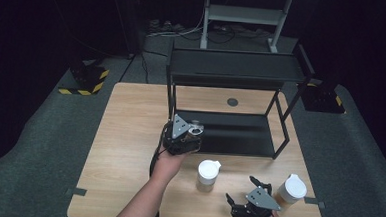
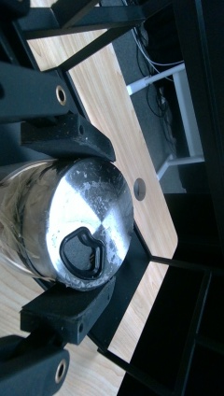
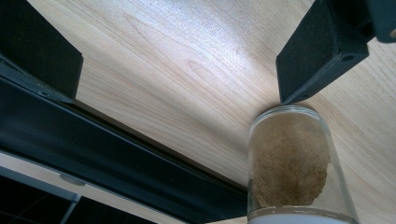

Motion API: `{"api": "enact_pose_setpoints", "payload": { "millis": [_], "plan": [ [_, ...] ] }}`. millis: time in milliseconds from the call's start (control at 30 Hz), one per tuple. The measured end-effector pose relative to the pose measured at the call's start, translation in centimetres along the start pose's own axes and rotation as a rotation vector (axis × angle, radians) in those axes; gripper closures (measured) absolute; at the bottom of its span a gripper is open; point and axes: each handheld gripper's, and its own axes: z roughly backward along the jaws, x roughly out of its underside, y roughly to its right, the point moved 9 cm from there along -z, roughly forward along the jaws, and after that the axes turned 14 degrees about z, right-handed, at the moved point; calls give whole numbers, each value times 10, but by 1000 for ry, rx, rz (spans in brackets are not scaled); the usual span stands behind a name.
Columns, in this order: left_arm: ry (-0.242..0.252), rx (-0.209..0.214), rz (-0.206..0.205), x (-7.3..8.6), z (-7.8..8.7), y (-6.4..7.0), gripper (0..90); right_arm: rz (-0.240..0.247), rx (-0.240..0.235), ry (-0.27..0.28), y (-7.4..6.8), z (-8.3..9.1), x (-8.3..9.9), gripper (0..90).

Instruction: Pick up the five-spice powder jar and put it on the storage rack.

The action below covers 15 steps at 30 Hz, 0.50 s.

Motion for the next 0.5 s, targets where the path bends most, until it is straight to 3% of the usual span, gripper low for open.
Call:
{"api": "enact_pose_setpoints", "payload": {
  "millis": [500],
  "plan": [
    [-21, -25, 12, 0, -23, -3, 347, -1, -2, 3, 0, 0, 0, 0]
  ]
}}
